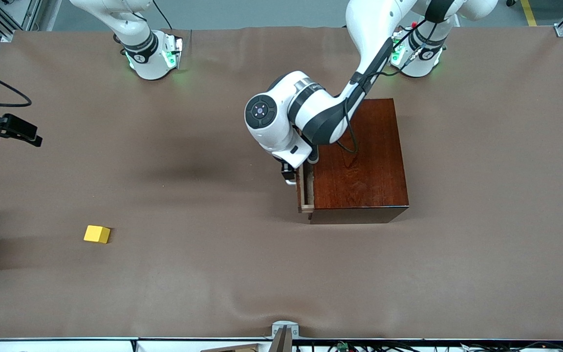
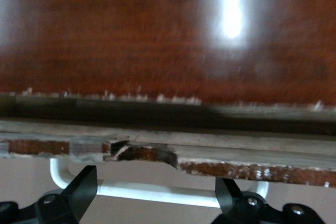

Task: Open drawer, take yellow block, close drawer

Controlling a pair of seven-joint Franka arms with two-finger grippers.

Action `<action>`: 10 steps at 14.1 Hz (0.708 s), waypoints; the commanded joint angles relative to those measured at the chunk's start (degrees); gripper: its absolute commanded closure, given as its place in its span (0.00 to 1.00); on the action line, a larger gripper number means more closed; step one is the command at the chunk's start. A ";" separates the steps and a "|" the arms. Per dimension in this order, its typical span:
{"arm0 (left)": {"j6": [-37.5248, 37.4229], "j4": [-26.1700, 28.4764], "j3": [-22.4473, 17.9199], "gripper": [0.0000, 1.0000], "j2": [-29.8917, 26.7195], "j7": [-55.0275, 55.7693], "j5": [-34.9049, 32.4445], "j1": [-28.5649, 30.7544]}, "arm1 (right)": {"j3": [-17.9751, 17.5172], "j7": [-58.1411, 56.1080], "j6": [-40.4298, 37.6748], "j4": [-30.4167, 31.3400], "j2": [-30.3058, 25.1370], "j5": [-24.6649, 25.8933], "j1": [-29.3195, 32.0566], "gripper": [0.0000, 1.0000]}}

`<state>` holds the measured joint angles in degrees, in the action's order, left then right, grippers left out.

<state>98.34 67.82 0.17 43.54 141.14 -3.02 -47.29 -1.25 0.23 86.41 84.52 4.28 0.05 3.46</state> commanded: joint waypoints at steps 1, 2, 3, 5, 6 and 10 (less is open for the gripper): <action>-3.85 0.91 -1.05 0.00 -1.62 1.50 -2.51 0.26 | 1.34 0.03 0.16 1.35 -1.91 0.48 -1.35 0.00; -4.64 1.00 -1.14 0.00 -1.53 1.50 -2.51 0.35 | 1.34 0.03 0.16 1.35 -1.91 0.39 -1.27 0.00; -5.35 1.26 -1.14 0.00 -1.53 1.59 -3.03 0.44 | 1.34 0.03 0.16 1.35 -1.91 0.39 -1.27 0.00; -7.02 1.35 -1.23 0.00 -1.53 1.76 -3.65 0.53 | 1.34 0.03 0.16 1.35 -1.91 0.21 -1.27 0.00; -7.37 1.27 -1.66 0.00 -1.53 1.77 -3.66 0.53 | 1.34 0.03 0.25 1.35 -1.91 -0.14 -1.27 0.00; -7.38 1.00 -1.93 0.00 -1.53 2.29 -3.83 0.18 | 1.34 -0.32 0.86 1.17 -1.65 -0.23 -1.09 0.00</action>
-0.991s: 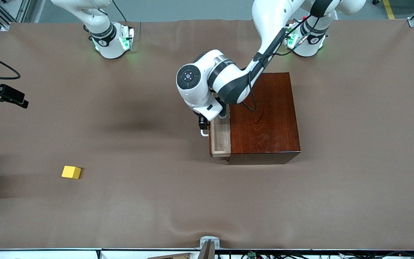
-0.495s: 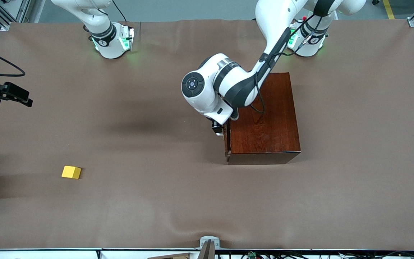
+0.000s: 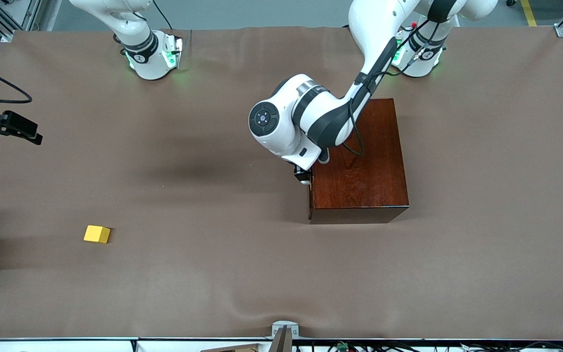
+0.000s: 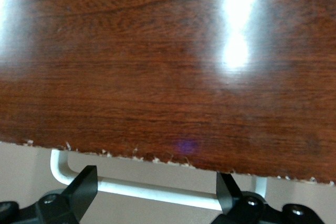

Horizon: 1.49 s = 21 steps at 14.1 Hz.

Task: Open drawer, take yellow block, close drawer

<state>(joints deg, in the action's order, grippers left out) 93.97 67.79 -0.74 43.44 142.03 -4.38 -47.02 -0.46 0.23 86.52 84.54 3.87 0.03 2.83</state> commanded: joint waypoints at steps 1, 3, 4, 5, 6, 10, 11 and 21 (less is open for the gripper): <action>-3.00 0.59 -1.11 0.00 -1.51 1.50 -2.48 -0.35 | 0.54 -0.32 0.67 1.24 -1.15 -0.20 -0.46 0.00; -2.92 0.50 -0.93 0.00 -1.86 2.02 -2.30 -0.79 | 0.63 -0.32 0.23 1.24 -1.06 -0.20 -0.55 0.00; -2.92 0.41 -0.59 0.00 -2.47 2.20 -2.21 -0.80 | 0.54 -0.32 0.14 1.15 -1.06 -0.20 -0.46 0.00; -2.83 0.15 -0.41 0.00 -3.09 2.20 -2.21 -0.88 | 0.63 -0.32 0.14 1.15 -1.06 -0.20 -0.46 0.00; -2.83 -0.20 -0.32 0.00 -3.70 2.20 -2.13 -0.88 | 0.63 -0.41 0.06 1.07 -1.06 -0.20 -0.55 0.00; -2.65 -0.21 -0.23 0.00 -8.10 1.15 -2.04 -0.36 | 0.63 0.12 0.58 0.89 -0.97 -0.20 -0.46 0.00; -2.65 -0.21 -0.67 0.00 -8.80 -0.33 -2.21 -0.01 | 0.63 0.12 0.58 0.89 -0.97 -0.20 -0.55 0.00; -0.46 0.32 -2.87 0.00 -10.83 -27.64 1.38 25.19 | 0.63 0.21 0.76 0.80 -0.88 -0.20 -0.72 0.00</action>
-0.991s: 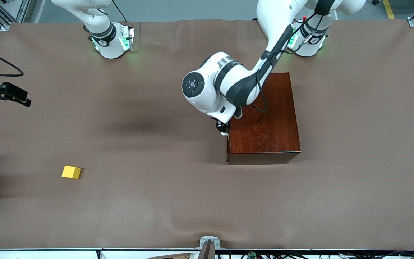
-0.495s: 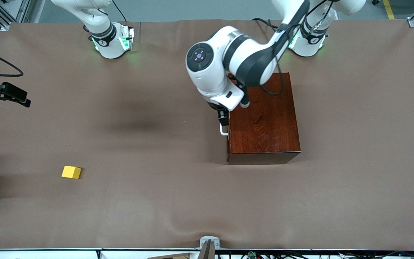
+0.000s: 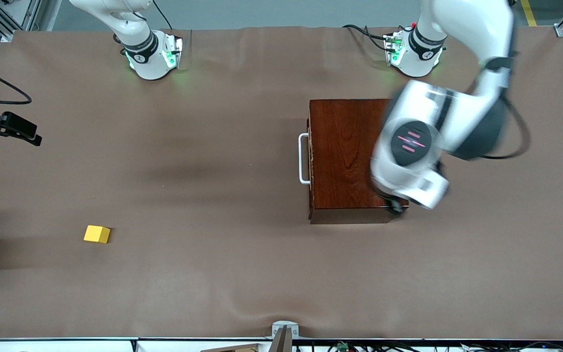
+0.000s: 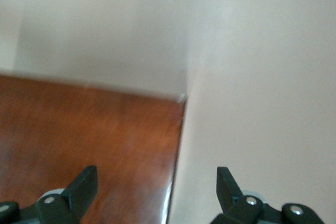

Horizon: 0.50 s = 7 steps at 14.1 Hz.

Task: Open drawer, take yellow block, close drawer

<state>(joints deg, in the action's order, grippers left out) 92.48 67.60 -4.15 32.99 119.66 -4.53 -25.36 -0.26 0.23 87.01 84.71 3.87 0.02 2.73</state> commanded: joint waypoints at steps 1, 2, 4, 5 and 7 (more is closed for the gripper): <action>2.77 0.60 0.46 0.00 -0.12 -8.71 2.50 6.35 | 0.44 0.21 0.26 0.63 -0.80 -0.20 -0.62 0.00; 4.53 0.60 0.46 0.00 -0.03 -11.79 2.86 9.16 | 0.44 0.21 0.26 0.63 -0.80 -0.20 -0.62 0.00; 6.39 0.77 0.55 0.00 -0.03 -20.64 4.08 13.48 | 0.44 0.21 0.26 0.63 -0.80 -0.20 -0.71 0.00; 6.40 1.30 0.55 0.00 -0.03 -25.92 4.87 15.24 | 0.35 0.21 0.35 0.63 -0.80 -0.20 -0.71 0.00; 6.40 1.74 0.55 0.00 -0.21 -34.54 7.42 18.76 | 0.35 0.29 0.26 0.63 -0.80 -0.28 -0.71 0.00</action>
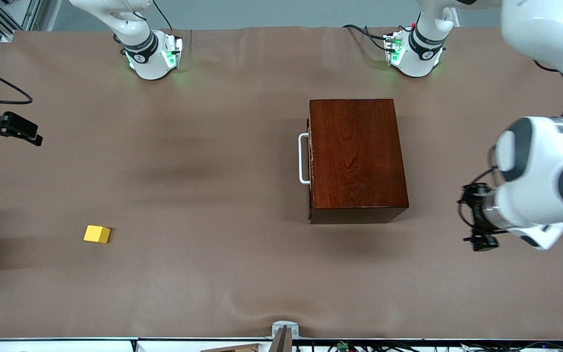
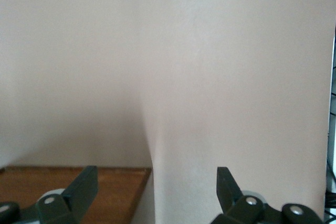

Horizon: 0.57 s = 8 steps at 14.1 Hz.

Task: Open drawer, take yellow block, close drawer

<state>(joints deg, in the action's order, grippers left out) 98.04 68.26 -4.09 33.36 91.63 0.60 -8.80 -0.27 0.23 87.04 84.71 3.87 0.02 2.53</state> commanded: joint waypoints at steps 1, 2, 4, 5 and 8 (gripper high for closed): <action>0.84 1.17 0.49 0.00 -0.57 -10.20 2.91 3.26 | 0.36 0.29 0.33 0.63 -0.80 -0.29 -0.51 0.00; 0.75 1.43 0.49 0.00 -0.40 -13.63 2.92 3.88 | 0.36 0.29 0.41 0.63 -0.80 -0.29 -0.51 0.00; 0.84 3.01 0.49 0.00 -0.05 -19.53 3.09 4.50 | 0.36 0.29 0.33 0.71 -0.80 -0.29 -0.60 0.00; 0.84 3.54 0.49 0.00 0.04 -21.73 3.09 4.58 | 0.36 0.29 0.41 0.63 -0.80 -0.29 -0.51 0.00; 0.84 8.09 0.49 0.00 -1.18 -32.08 3.09 5.20 | 0.36 0.29 0.59 0.63 -0.80 -0.29 -0.51 0.00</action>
<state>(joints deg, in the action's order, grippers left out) 98.10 72.64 -4.00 33.84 65.88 2.62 -4.28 -0.27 0.23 87.23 84.72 3.87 0.00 2.47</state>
